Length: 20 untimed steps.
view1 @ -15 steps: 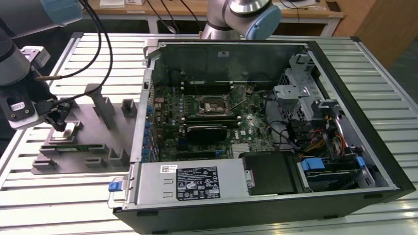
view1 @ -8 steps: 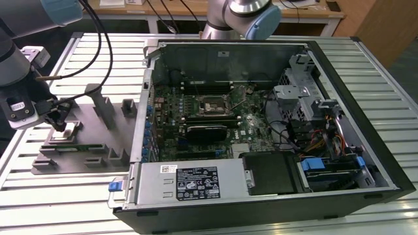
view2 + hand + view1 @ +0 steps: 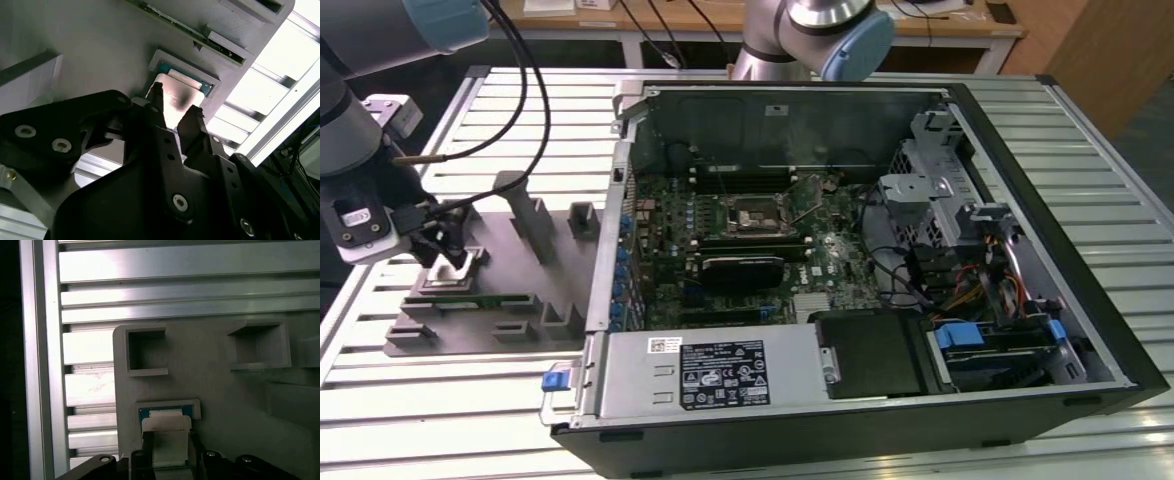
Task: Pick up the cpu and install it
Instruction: 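Pick up the cpu and move it towards the insertion slot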
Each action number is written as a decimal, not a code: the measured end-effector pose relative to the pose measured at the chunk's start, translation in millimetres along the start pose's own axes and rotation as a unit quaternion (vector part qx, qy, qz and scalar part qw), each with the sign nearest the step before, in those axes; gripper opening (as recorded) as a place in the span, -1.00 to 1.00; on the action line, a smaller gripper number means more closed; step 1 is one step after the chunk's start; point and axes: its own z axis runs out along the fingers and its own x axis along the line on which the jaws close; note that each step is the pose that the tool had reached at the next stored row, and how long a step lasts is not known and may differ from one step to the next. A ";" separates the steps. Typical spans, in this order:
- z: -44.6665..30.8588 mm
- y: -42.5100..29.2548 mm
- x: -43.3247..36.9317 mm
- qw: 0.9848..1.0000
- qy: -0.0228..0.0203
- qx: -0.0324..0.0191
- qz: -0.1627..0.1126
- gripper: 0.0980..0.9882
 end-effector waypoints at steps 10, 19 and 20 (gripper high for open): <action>0.0 0.0 0.0 1.000 0.000 0.000 0.000 0.37; 6.1 -0.3 0.2 1.000 0.001 0.000 -0.025 0.37; 6.6 -0.3 0.3 1.000 0.001 -0.001 -0.029 0.37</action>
